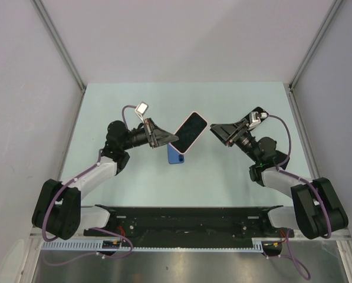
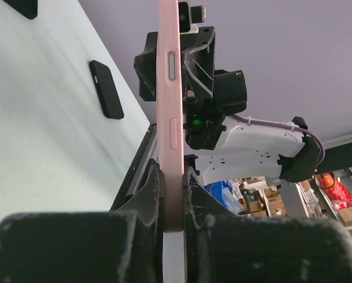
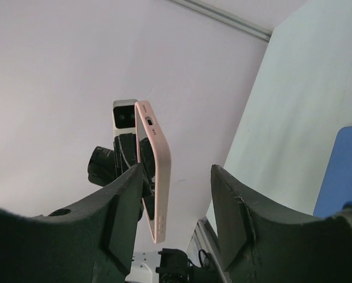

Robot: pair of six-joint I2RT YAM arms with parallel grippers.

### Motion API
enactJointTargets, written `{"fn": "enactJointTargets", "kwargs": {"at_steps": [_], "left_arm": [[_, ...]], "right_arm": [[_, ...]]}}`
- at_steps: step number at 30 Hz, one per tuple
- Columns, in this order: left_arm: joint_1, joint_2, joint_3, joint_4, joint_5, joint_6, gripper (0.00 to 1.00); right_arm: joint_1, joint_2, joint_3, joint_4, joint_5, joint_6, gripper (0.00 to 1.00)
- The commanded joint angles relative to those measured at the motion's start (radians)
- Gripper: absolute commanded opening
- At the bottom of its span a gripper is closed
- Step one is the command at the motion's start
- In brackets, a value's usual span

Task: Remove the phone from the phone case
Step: Remove the phone case from the phone.

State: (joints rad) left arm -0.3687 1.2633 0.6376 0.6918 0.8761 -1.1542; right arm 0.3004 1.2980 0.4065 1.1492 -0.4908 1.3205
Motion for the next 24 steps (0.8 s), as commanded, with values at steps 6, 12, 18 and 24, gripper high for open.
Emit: {"fn": "enactJointTargets", "kwargs": {"at_steps": [6, 12, 18, 24], "left_arm": [[0.007, 0.010, 0.007, 0.209, 0.052, -0.087, 0.00], [0.008, 0.018, 0.002, 0.248, 0.052, -0.113, 0.00], [0.008, 0.011, 0.002, 0.262, 0.057, -0.130, 0.00], [0.008, 0.016, -0.007, 0.267, 0.055, -0.134, 0.00]], "right_arm": [[0.003, -0.019, 0.012, 0.072, 0.021, -0.026, 0.60], [0.032, 0.084, 0.032, 0.302, -0.014, 0.038, 0.56], [0.051, 0.161, 0.054, 0.415, -0.006, 0.089, 0.43], [0.057, 0.141, 0.068, 0.437, 0.000, 0.091, 0.40]]}}
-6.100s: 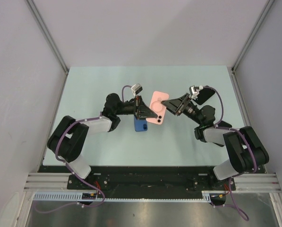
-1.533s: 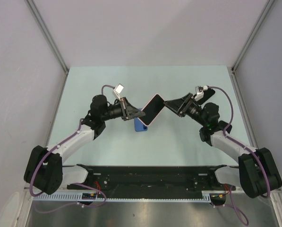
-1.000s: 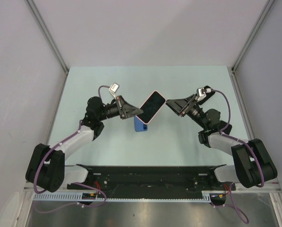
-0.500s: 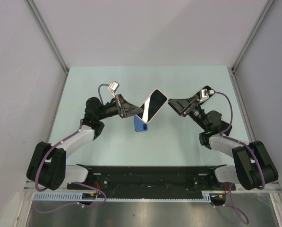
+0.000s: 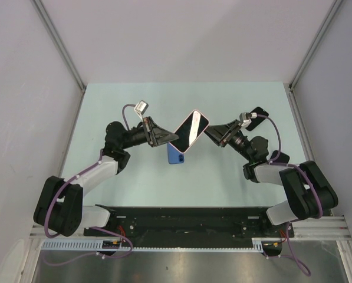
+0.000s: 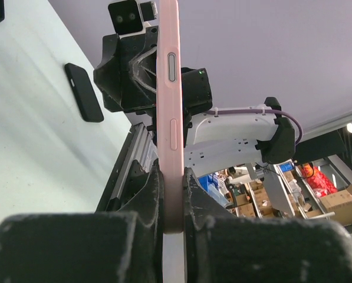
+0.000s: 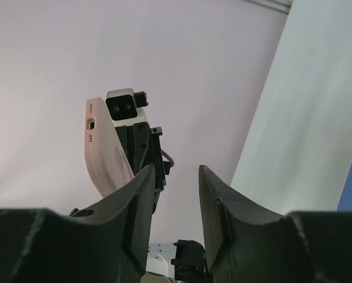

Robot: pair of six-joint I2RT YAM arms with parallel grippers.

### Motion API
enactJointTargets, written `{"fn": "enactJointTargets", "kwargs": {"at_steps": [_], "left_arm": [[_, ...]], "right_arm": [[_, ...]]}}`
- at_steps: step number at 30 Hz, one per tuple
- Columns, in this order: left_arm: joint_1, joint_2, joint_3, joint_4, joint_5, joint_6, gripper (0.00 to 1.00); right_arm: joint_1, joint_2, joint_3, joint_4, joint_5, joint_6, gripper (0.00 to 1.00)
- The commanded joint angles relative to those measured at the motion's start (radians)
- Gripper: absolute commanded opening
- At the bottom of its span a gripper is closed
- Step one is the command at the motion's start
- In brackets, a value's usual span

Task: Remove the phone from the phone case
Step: Remove the phone case from the phone.

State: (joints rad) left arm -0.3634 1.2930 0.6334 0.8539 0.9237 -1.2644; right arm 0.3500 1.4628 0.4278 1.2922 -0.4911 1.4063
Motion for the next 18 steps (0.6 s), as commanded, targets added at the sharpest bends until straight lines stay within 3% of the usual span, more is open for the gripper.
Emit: {"fn": "enactJointTargets", "kwargs": {"at_steps": [1, 4, 11, 18], "left_arm": [[0.003, -0.014, -0.006, 0.111, 0.007, -0.027, 0.00], [0.001, -0.014, -0.006, 0.120, 0.004, -0.035, 0.00], [0.006, -0.020, -0.008, 0.122, 0.003, -0.038, 0.00], [0.006, -0.024, -0.009, 0.128, 0.004, -0.047, 0.00]], "right_arm": [[0.006, -0.028, 0.046, 0.294, -0.001, -0.001, 0.40], [-0.006, -0.047, 0.040, 0.288, -0.001, -0.001, 0.42], [-0.029, -0.097, 0.014, 0.280, 0.023, -0.007, 0.68], [-0.023, -0.107, 0.012, 0.266, 0.046, -0.013, 0.77]]}}
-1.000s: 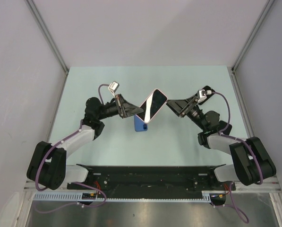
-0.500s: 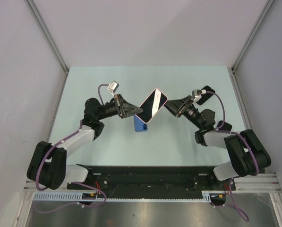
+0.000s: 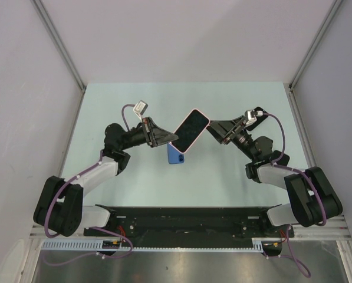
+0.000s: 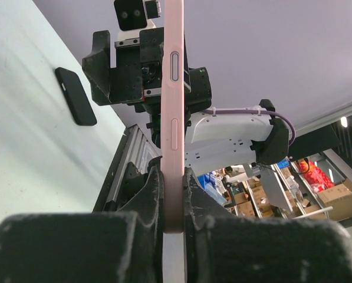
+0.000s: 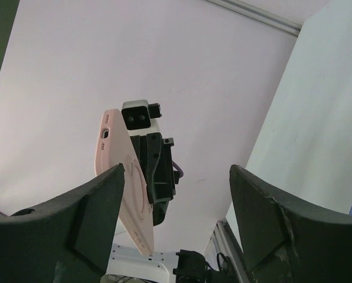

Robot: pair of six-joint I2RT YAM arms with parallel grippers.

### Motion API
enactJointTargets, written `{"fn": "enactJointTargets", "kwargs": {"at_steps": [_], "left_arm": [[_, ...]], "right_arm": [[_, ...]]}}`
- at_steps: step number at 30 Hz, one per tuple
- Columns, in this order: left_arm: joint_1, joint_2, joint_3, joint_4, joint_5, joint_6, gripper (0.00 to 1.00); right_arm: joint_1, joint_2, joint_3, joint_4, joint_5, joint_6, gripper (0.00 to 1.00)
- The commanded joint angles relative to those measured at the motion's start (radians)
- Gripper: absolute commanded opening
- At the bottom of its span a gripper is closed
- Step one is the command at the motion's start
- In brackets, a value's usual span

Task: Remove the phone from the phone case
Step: Remove the phone case from the phone.

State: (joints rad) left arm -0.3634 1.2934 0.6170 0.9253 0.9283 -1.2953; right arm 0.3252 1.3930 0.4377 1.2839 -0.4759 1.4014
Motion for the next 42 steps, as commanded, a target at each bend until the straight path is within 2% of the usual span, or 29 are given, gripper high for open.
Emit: {"fn": "enactJointTargets", "kwargs": {"at_steps": [1, 19, 25, 30, 33, 38, 39, 40, 42], "left_arm": [[0.006, -0.025, 0.007, 0.058, 0.000, -0.016, 0.00], [0.014, -0.022, -0.002, 0.079, 0.004, -0.035, 0.00], [0.014, -0.011, 0.001, 0.109, 0.004, -0.053, 0.00], [0.015, -0.013, 0.001, 0.113, 0.004, -0.059, 0.00], [0.014, -0.013, 0.000, 0.106, 0.007, -0.052, 0.00], [0.012, -0.005, 0.006, 0.054, 0.003, -0.021, 0.00], [0.014, -0.006, 0.013, 0.032, 0.003, -0.009, 0.00], [0.012, -0.008, 0.016, -0.001, 0.001, 0.014, 0.00], [0.014, -0.014, 0.023, -0.020, 0.001, 0.028, 0.00]], "right_arm": [[0.003, -0.038, 0.003, 0.275, 0.037, -0.008, 0.78], [-0.002, -0.063, -0.011, 0.295, 0.088, -0.013, 0.78], [0.051, -0.016, 0.025, 0.292, 0.051, -0.024, 0.78], [0.103, 0.040, 0.073, 0.301, 0.043, -0.028, 0.71], [0.107, 0.046, 0.090, 0.301, 0.040, -0.030, 0.61], [0.118, 0.051, 0.111, 0.292, 0.036, -0.024, 0.36], [0.118, 0.054, 0.113, 0.275, 0.037, -0.024, 0.16], [0.121, 0.057, 0.116, 0.272, 0.039, -0.022, 0.07], [0.120, 0.064, 0.121, 0.270, 0.039, -0.022, 0.00]]}}
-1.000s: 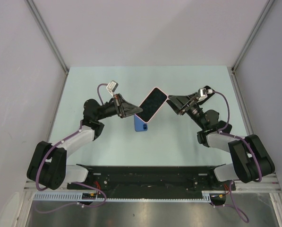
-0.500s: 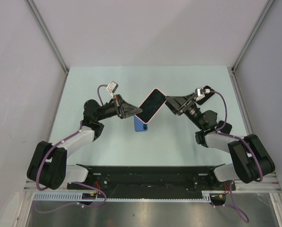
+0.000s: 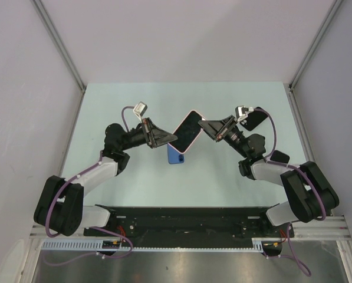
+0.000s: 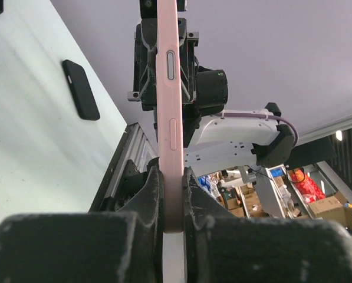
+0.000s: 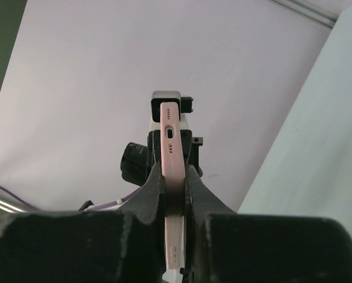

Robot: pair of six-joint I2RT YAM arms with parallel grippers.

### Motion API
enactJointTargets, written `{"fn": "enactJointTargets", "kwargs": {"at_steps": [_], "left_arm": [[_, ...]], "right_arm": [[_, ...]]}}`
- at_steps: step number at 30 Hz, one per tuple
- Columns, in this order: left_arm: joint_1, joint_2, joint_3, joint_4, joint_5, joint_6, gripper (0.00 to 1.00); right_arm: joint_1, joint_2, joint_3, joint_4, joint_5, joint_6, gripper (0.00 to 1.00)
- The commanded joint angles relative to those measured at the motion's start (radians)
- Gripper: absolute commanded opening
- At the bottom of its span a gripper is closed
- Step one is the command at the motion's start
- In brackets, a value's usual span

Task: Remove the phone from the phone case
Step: Remove the phone case from the phone.

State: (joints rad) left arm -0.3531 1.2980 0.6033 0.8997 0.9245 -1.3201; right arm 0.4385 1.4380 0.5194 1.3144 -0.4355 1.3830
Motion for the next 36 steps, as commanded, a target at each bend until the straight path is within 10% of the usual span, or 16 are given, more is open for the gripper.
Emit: {"fn": "enactJointTargets", "kwargs": {"at_steps": [1, 3, 6, 10, 24, 29, 36], "left_arm": [[0.002, -0.019, 0.038, -0.004, 0.007, 0.059, 0.00], [0.003, -0.010, 0.050, -0.001, 0.029, 0.059, 0.02], [0.002, 0.018, 0.064, 0.043, 0.068, 0.029, 0.47], [-0.001, 0.053, 0.058, 0.184, 0.103, -0.050, 0.67], [-0.056, 0.144, 0.076, 0.257, 0.139, -0.085, 0.45], [-0.072, 0.162, 0.085, 0.262, 0.137, -0.090, 0.00], [-0.066, 0.149, 0.058, 0.312, 0.103, -0.120, 0.00]], "right_arm": [[0.008, 0.021, 0.037, 0.240, -0.002, -0.004, 0.00], [0.011, 0.021, 0.042, 0.240, -0.005, -0.007, 0.00], [0.009, 0.028, 0.054, 0.240, -0.023, -0.012, 0.00], [0.009, 0.036, 0.079, 0.241, -0.061, -0.009, 0.00], [0.026, 0.088, 0.120, 0.266, -0.121, 0.018, 0.00], [0.034, 0.084, 0.120, 0.243, -0.124, 0.008, 0.00], [-0.006, 0.050, 0.108, 0.192, -0.140, 0.027, 0.18]]}}
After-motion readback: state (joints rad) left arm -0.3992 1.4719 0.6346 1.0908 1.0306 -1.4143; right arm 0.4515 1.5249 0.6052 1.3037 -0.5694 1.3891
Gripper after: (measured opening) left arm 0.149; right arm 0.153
